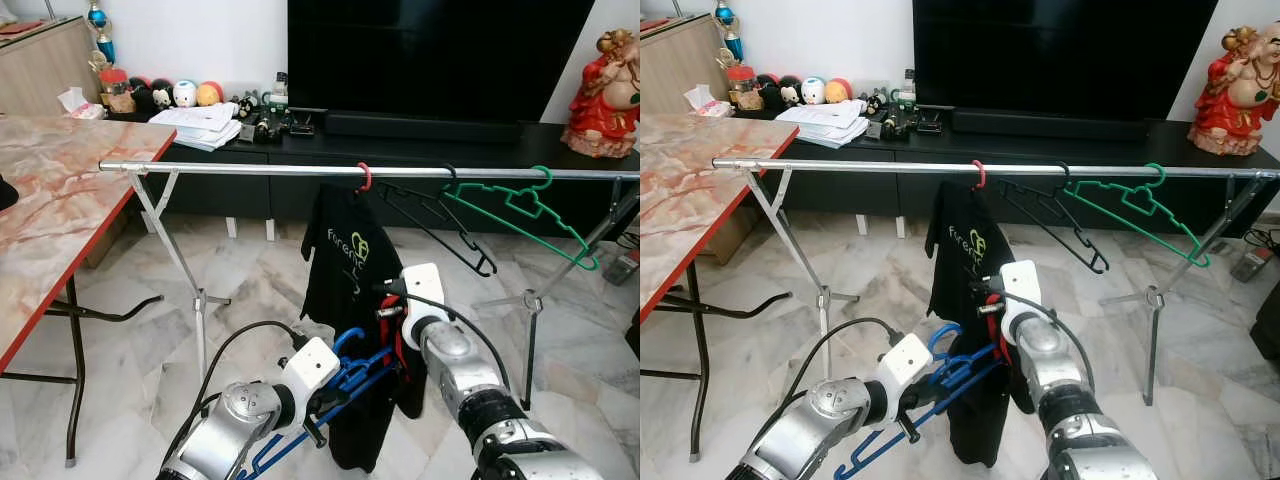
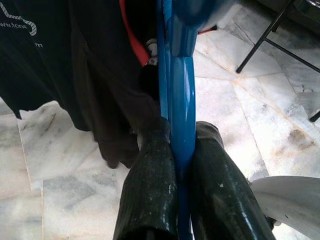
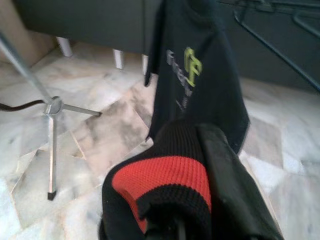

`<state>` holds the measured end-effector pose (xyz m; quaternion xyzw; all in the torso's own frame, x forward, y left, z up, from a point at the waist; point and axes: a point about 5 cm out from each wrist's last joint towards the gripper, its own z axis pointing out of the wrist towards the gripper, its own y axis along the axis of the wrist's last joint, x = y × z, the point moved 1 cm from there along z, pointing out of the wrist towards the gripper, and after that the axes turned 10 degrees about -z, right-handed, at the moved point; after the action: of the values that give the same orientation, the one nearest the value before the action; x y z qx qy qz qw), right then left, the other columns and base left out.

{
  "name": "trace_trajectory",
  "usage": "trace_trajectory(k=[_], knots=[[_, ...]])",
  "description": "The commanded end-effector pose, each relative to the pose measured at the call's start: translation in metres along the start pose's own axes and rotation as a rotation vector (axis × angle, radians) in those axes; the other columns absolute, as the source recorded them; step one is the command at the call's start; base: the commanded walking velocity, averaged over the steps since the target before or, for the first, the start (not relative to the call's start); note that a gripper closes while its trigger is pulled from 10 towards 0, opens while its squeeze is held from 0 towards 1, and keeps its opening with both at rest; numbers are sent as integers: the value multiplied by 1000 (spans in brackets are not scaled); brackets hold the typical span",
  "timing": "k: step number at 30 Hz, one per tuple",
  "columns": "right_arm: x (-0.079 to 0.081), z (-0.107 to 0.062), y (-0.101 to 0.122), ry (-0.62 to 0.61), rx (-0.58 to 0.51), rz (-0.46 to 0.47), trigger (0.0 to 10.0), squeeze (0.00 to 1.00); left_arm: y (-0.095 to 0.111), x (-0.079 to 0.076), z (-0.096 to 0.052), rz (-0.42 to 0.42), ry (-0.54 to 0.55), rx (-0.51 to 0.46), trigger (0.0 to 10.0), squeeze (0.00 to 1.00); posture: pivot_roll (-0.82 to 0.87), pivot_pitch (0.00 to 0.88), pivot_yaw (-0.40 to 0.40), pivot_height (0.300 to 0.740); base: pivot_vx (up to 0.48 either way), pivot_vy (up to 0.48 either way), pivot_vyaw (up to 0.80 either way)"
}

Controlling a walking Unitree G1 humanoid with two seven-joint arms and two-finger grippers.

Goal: Hang hanger

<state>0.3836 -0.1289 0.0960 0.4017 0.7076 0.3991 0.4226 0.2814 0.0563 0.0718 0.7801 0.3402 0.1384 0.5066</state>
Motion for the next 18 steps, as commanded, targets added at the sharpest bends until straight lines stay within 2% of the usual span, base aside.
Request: trace_trajectory(k=[1,6,10,11,12,14,18], knots=[[15,1,19,103,-75,-58,10000,0,6,3,2,4,32,-38,10000,0,91,0,-25,740,0,0,0],[20,-5,14,143,-77,-32,10000,0,14,14,6,-13,135,-88,10000,0,89,0,-26,740,0,0,0],[17,-10,5,133,-57,-75,10000,0,19,17,7,-23,159,-116,10000,0,73,0,-21,740,0,0,0],[10,-12,-3,82,-31,-129,10000,0,24,21,8,-35,199,-148,10000,0,71,0,-21,740,0,0,0],[4,-13,-6,43,-17,-143,10000,0,28,23,8,-42,226,-171,10000,0,68,0,-19,740,0,0,0],[-5,-14,-10,-18,0,-105,10000,0,32,26,8,-59,253,-200,10000,0,68,0,-21,740,0,0,0],[-14,-17,-9,-64,1,-83,10000,0,35,27,9,-96,244,-224,10000,0,64,0,-20,740,0,0,0]])
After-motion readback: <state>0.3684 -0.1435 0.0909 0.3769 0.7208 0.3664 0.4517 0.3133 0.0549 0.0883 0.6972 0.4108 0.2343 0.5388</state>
